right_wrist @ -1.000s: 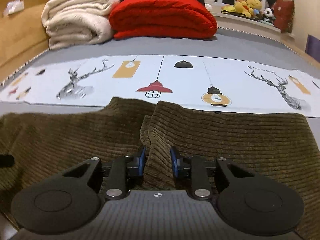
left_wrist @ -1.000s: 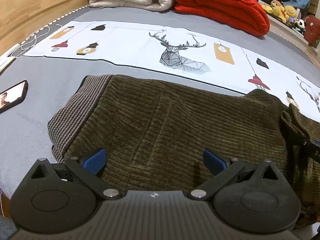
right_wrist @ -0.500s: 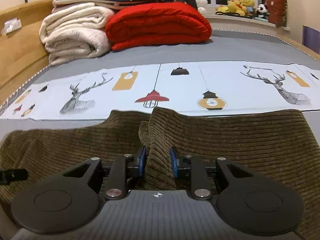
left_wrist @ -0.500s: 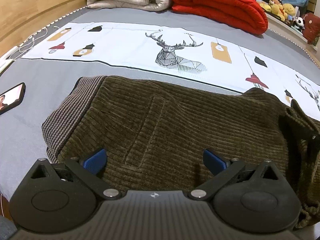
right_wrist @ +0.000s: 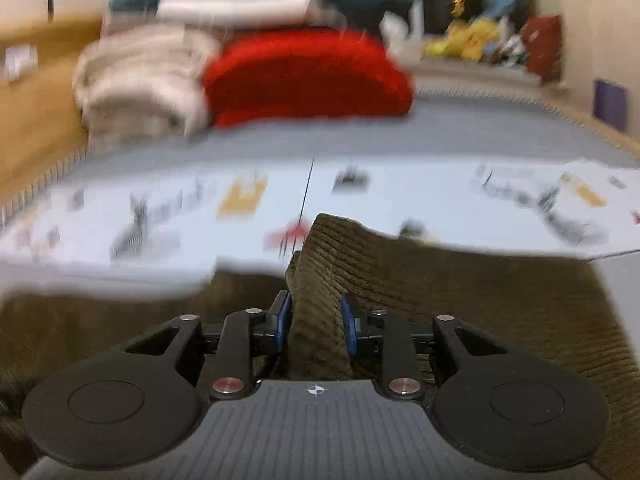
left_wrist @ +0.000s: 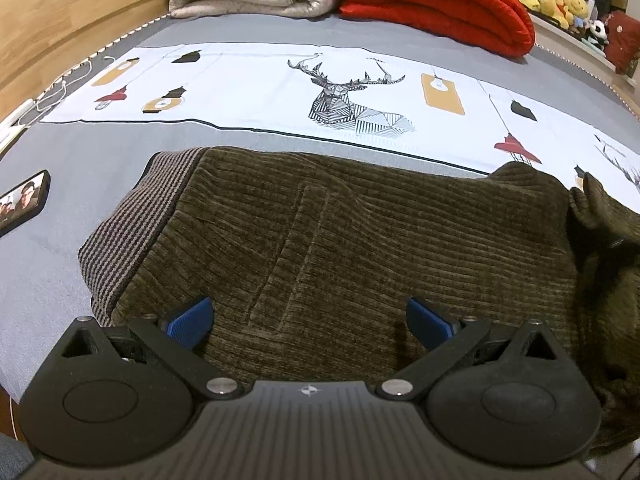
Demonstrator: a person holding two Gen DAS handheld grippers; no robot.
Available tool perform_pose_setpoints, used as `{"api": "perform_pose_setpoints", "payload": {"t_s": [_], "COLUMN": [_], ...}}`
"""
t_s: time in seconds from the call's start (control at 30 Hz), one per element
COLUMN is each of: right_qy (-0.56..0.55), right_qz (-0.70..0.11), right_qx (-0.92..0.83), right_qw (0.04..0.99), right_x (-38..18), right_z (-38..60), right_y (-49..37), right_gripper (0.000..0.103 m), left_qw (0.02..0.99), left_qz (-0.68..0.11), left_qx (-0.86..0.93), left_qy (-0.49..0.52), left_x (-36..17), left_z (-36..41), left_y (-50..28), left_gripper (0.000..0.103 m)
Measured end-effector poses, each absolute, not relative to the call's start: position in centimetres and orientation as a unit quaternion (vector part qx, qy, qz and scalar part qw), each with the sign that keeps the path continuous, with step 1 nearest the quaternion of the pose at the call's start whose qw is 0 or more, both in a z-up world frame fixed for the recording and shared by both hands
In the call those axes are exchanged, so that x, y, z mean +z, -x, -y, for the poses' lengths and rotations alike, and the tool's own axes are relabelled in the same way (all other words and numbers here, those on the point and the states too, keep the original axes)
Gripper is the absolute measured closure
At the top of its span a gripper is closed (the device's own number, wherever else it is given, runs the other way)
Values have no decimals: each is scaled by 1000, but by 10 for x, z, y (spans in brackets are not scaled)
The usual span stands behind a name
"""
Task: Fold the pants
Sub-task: 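Lay the cuff on the pants and regrasp the folded edge with the right tool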
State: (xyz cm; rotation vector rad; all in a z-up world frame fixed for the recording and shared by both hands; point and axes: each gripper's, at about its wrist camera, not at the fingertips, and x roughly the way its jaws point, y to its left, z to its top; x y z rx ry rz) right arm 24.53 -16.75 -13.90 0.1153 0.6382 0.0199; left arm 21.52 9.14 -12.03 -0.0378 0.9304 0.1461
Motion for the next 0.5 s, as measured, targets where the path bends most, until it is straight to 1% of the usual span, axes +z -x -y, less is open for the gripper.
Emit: {"api": "perform_pose_setpoints", "payload": {"t_s": [0.03,0.07,0.13,0.2,0.27,0.33,0.4,0.5], "right_qy": [-51,-42,-41,-70,-93,-99,-85,-20], "right_qz": [-323,-323,-316,-314,-326,-345,-355,-359], "right_qx": [18,25,33,46,58,78,92,118], "right_qw": [945,945,947,946,939,930,926,926], "right_x": [-145,-146,-137,-125,-115,-111,-113,-122], "right_z": [162,159,159,170,181,184,178,158], "right_y": [-247,-246,-239,-225,-210,-190,-168,-142], "right_gripper": [56,49,47,47,43,43,42,39], "left_qw": [891,891,892,892,892,893,894,896], "left_qz": [-448,-448,-447,-447,-447,-445,-442,-439], "left_qx": [67,65,63,64,62,58,56,54], "left_qy": [18,20,24,28,35,38,35,28], "left_x": [-120,-119,-117,-115,-113,-111,-110,-109], "left_z": [-91,-92,-93,-94,-94,-93,-90,-86], "left_y": [-215,-214,-214,-215,-215,-215,-214,-212], "left_gripper": [0,0,0,0,0,0,0,0]}}
